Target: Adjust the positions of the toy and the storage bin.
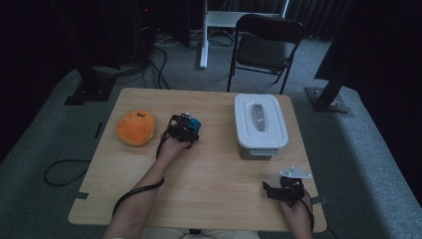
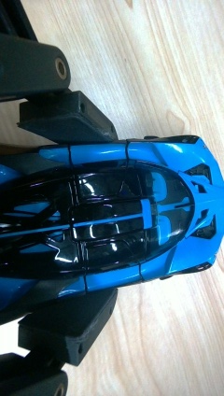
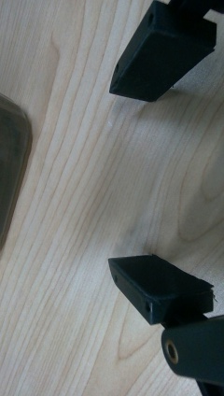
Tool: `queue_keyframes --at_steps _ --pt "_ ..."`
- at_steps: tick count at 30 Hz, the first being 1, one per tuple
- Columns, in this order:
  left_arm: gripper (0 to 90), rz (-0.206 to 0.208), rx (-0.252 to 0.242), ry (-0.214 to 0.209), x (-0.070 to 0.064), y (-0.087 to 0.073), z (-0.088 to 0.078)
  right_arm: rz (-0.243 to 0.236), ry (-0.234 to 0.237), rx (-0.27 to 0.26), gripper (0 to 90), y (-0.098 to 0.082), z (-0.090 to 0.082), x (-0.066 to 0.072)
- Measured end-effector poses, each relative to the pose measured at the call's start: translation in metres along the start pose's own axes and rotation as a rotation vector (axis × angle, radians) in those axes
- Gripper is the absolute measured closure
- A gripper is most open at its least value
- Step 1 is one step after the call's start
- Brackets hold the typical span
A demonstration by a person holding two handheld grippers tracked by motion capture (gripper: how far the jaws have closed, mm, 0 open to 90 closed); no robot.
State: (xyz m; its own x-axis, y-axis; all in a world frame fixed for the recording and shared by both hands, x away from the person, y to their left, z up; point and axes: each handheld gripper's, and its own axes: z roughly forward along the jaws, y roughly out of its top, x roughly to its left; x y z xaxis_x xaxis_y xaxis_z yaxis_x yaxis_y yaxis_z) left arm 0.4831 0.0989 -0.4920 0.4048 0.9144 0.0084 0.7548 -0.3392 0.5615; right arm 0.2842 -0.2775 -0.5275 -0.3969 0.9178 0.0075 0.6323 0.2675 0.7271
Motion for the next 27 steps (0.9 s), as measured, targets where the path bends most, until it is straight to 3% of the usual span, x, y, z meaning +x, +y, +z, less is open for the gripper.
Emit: queue_keyframes --at_steps 11,15,19,21,24,27 --pt "25.2 0.049 -0.029 -0.018 0.008 -0.021 -0.03 0.0 0.0 0.0 14.0 0.0 0.0 0.0" --pt "25.2 0.059 -0.048 -0.044 0.011 -0.031 -0.043 0.0 0.0 0.0 14.0 0.0 0.0 0.0" --pt "25.2 0.129 -0.052 -0.043 0.008 -0.04 -0.056 0.0 0.0 0.0 14.0 0.0 0.0 0.0" --pt "25.2 0.148 -0.039 -0.07 0.007 -0.045 -0.063 0.0 0.0 0.0 14.0 0.0 0.0 0.0" --pt "25.2 0.199 -0.059 -0.049 0.002 -0.057 -0.076 0.0 0.0 0.0 14.0 0.0 0.0 0.0" --pt "25.2 0.203 -0.063 -0.06 0.004 -0.068 -0.085 0.001 0.0 0.0 14.1 0.0 0.0 0.0"
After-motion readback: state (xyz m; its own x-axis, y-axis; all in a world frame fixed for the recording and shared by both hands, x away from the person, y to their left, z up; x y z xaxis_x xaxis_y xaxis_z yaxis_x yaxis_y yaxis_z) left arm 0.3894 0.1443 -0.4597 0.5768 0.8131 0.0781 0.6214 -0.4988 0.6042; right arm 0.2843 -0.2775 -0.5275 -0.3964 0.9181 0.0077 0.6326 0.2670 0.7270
